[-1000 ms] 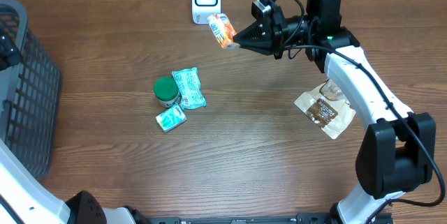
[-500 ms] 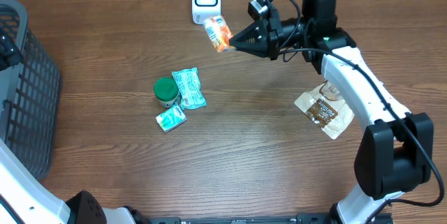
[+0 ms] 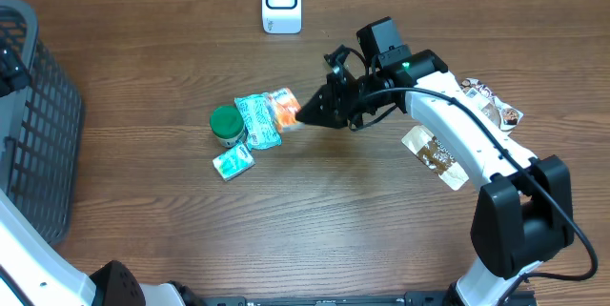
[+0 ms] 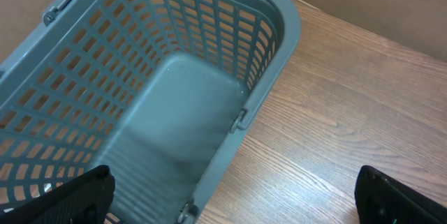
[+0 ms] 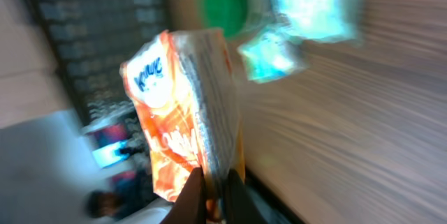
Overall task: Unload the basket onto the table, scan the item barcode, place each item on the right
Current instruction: 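Carry the Kleenex packet to the barcode scanner and hold it there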
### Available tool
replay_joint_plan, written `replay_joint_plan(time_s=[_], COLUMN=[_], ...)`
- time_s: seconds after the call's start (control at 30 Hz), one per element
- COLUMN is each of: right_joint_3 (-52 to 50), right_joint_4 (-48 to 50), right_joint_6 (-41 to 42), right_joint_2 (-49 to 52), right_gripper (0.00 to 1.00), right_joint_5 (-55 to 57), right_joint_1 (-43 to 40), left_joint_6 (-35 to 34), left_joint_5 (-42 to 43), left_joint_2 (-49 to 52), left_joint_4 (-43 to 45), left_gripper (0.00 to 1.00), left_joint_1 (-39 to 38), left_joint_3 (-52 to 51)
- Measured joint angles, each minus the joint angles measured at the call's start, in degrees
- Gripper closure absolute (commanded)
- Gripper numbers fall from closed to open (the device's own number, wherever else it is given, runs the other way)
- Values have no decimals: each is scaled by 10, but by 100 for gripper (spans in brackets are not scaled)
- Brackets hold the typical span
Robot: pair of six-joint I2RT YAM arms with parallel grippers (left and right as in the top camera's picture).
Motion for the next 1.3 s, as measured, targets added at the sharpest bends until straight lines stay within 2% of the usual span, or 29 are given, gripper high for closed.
replay_joint_plan(time_s=[0.1, 0.2, 0.37, 0.6, 0.73, 1.03, 1.3], right_joint_3=[60, 172, 332, 360, 362, 363, 363], right_joint_4=[-92, -164, -158, 57, 181, 393, 485], right_joint_6=[-37, -59, -90, -196, -289, -543, -684], right_joint_2=[3, 4, 0, 9, 56, 238, 349], right_gripper=[96, 96, 96, 96, 96, 96, 96], right_joint_5=[85, 200, 385, 674, 770, 841, 852], right_joint_1=[1, 1, 10, 84, 109, 104, 101], left_joint_6=[0, 0, 0, 0, 0, 0, 0], left_joint_5=[0, 0, 0, 0, 0, 0, 0], left_joint_2=[0, 0, 0, 0, 0, 0, 0], left_joint_4=[0, 0, 0, 0, 0, 0, 0], left_gripper=[0, 0, 0, 0, 1, 1, 0], left_joint_1=[0, 0, 0, 0, 0, 0, 0], left_joint_3=[0, 0, 0, 0, 0, 0, 0])
